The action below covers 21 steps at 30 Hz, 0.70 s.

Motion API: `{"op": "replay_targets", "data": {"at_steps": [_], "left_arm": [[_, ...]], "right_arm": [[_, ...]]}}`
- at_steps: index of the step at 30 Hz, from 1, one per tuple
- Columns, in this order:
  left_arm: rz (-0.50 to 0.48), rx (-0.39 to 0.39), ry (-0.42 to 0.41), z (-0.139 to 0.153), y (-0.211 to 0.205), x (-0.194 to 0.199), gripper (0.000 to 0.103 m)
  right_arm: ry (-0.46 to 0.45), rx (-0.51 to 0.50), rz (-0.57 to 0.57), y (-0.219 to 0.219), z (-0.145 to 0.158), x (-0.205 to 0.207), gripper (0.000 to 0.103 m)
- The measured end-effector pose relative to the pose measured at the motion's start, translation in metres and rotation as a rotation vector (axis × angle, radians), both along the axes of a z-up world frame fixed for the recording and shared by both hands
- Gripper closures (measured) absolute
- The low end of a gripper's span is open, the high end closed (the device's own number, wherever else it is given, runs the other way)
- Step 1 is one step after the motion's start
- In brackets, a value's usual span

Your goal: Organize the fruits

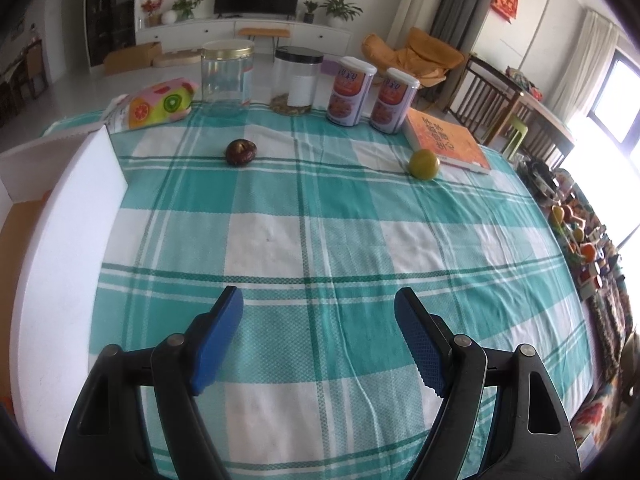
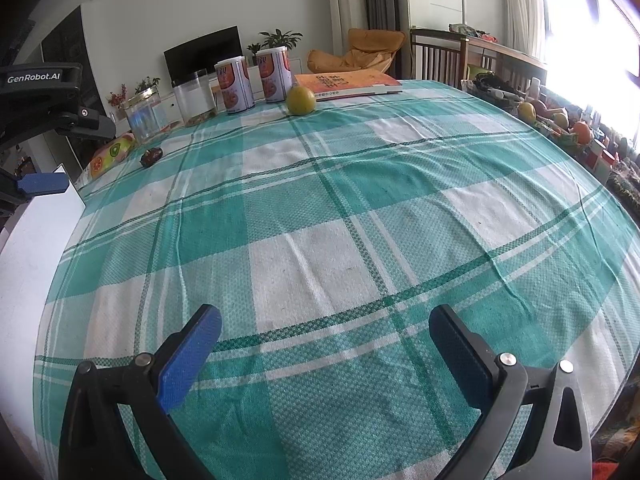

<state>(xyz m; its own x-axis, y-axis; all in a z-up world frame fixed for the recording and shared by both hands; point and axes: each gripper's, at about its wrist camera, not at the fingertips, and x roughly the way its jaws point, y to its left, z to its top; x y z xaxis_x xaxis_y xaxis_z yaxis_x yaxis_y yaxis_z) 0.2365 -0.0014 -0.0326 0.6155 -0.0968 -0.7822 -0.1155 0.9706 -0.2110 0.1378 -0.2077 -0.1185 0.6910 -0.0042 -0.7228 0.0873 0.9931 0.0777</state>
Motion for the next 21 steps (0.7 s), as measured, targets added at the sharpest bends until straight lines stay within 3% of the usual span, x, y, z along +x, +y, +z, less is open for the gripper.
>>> {"op": "replay_targets", "data": {"at_steps": [6,10,15,18,21], "left_arm": [[-0.095,-0.042,-0.083,-0.004,0.017,0.037,0.023],[-0.108,0.053,-0.125,-0.019,0.033,0.066,0.023],[-0.172,0.147,-0.097,-0.047,0.042,0.106,0.023],[-0.132,0.175,-0.099,-0.056,0.055,0.130,0.023],[-0.068,0.151,-0.076,-0.064,0.071,0.155,0.023]], "right_arm": [[0.001,0.021,0.002,-0.002,0.000,-0.001,0.000],[0.020,0.046,0.008,-0.003,-0.003,0.002,0.000],[0.063,0.074,0.025,-0.002,-0.010,0.006,0.000],[0.070,0.083,0.032,-0.001,-0.011,0.007,0.000],[0.076,0.085,0.036,0.000,-0.012,0.009,0.000]]}}
